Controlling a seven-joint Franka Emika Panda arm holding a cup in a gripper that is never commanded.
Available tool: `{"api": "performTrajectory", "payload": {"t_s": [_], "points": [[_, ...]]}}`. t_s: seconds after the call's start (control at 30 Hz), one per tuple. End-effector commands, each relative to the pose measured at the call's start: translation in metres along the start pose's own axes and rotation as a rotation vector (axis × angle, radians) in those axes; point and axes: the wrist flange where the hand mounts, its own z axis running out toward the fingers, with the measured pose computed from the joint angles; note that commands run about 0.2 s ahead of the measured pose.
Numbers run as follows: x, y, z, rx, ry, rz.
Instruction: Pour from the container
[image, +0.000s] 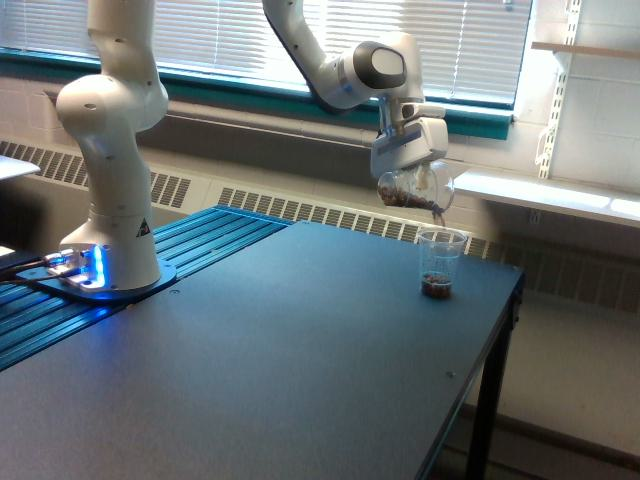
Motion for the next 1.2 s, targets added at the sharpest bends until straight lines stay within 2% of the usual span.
{"api": "performTrajectory", "payload": {"t_s": [0.03, 0.53, 1.2], "points": [[0.0031, -0.0078, -0.0073, -0.008, 0.004, -0.039], [0.0079, -0.0055, -0.0112, -0.043, -0.011, -0.073], [0.0046, -0.0009, -0.0107, -0.068, -0.034, -0.093]]}}
